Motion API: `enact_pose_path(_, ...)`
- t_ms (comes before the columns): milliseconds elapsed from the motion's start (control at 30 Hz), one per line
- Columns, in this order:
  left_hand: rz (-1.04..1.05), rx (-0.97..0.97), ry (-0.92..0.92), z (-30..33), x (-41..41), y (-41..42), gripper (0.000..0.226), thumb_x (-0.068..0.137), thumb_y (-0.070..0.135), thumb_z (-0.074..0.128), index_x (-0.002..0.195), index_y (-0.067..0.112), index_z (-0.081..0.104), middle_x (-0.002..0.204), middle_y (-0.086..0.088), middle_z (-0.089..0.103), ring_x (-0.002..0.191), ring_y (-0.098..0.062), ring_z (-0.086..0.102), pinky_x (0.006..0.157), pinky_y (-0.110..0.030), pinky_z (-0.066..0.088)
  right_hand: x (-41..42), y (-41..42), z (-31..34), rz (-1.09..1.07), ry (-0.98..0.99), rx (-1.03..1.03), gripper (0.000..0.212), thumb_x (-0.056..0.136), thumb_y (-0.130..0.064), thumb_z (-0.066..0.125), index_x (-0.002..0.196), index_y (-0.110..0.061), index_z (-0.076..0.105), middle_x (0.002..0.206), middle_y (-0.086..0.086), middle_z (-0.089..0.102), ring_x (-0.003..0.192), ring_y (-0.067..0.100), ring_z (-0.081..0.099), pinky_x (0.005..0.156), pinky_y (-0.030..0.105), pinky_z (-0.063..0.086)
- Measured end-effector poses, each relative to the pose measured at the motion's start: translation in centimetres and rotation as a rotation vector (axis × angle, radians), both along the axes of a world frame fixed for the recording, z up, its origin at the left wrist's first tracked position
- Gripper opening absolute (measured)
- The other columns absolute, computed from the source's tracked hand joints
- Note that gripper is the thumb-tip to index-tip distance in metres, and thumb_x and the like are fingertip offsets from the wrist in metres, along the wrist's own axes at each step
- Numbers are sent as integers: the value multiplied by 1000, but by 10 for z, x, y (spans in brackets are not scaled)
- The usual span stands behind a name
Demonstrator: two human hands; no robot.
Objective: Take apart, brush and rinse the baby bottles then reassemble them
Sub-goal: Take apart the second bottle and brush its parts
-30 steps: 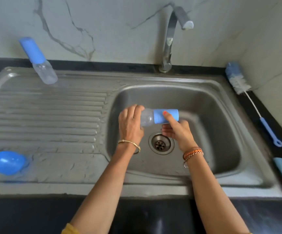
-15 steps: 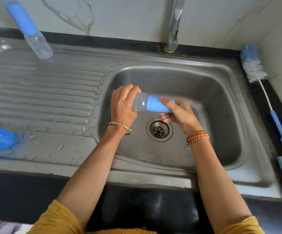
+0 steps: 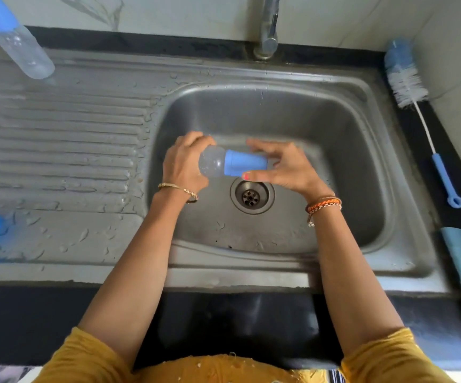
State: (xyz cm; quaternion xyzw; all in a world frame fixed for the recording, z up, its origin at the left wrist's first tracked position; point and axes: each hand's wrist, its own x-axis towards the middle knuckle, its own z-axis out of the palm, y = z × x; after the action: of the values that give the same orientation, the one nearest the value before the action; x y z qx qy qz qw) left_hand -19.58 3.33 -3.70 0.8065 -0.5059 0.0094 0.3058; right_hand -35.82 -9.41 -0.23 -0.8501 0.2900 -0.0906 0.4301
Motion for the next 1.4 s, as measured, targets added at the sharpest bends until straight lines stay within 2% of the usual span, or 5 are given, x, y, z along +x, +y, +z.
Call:
enact_pose_path(267, -99, -99, -334, -7, -11, -15, 49, 49, -7, 59, 88, 24, 54, 83, 4, 63, 92, -20, 48, 68, -30, 45, 13, 11, -2, 138, 451, 85, 23, 76, -30, 73, 78, -15, 57, 69, -1, 55, 67, 18, 53, 56, 25, 38)
enact_pose_path(567, 175, 434, 343, 18, -10, -2, 69, 61, 0, 70, 122, 28, 58, 108, -7, 65, 103, -30, 60, 81, -34, 51, -7, -16, -4, -85, -124, -1272, 36, 65, -13, 57, 100, -22, 61, 89, 4, 64, 86, 23, 41, 63, 29, 40)
enact_pose_path(867, 143, 438, 283, 10, -17, -11, 68, 66, 7, 72, 126, 28, 50, 115, -2, 59, 106, -27, 56, 74, -29, 44, -1, -18, -42, -1, 674, -221, 74, 74, -29, 76, 126, -1, 32, 121, 19, 54, 101, 34, 57, 79, 35, 45)
enact_pose_path(1033, 167, 491, 352, 2, -9, -4, 75, 62, 19, 83, 128, 19, 47, 124, -3, 57, 112, -28, 55, 83, -33, 46, 7, 7, -94, 339, 947, -131, 60, 74, -36, 75, 119, -8, 47, 118, 11, 60, 102, 28, 59, 79, 31, 45)
enact_pose_path(1400, 144, 423, 329, -7, -5, -5, 73, 61, 17, 84, 123, 20, 46, 125, 2, 52, 113, -23, 50, 76, -31, 41, 5, -12, -63, 177, 513, 28, 92, 63, -26, 85, 138, -11, 35, 132, 6, 47, 115, 21, 50, 96, 27, 38)
